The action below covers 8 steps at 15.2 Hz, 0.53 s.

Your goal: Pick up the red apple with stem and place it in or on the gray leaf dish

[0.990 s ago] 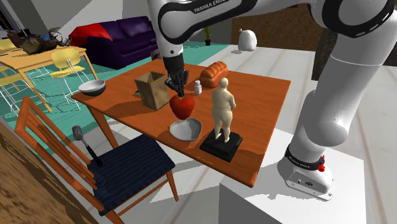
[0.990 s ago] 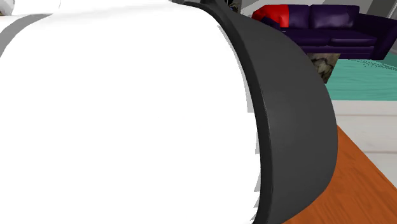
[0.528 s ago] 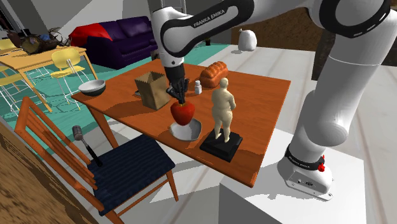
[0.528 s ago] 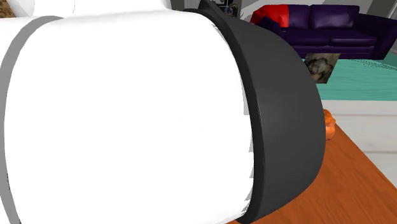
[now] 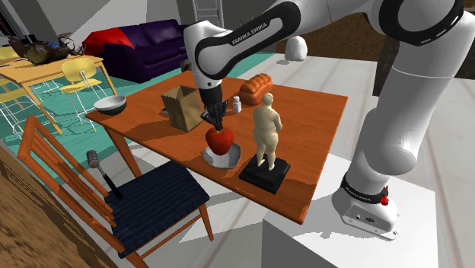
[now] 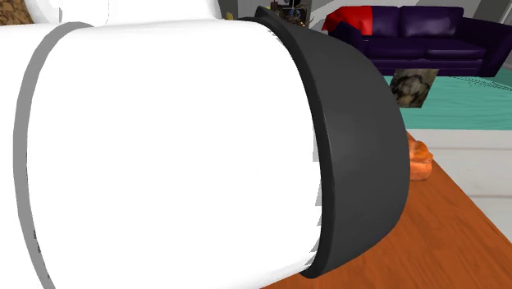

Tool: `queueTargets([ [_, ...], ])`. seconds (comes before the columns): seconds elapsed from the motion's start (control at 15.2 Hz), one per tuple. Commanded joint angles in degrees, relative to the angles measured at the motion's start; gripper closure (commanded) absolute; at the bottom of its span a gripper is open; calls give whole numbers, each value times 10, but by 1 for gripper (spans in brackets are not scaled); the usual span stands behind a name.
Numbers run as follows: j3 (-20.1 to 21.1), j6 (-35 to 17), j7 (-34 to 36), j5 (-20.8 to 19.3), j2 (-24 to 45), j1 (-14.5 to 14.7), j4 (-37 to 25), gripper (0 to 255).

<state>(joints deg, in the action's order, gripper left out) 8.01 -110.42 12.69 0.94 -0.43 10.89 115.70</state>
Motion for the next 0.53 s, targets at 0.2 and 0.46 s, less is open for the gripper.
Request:
queueTargets([
  [0.2, 0, -1, 0, 0, 0, 0, 0, 255],
  [0.46, 0, -1, 0, 0, 0, 0, 0, 0],
])
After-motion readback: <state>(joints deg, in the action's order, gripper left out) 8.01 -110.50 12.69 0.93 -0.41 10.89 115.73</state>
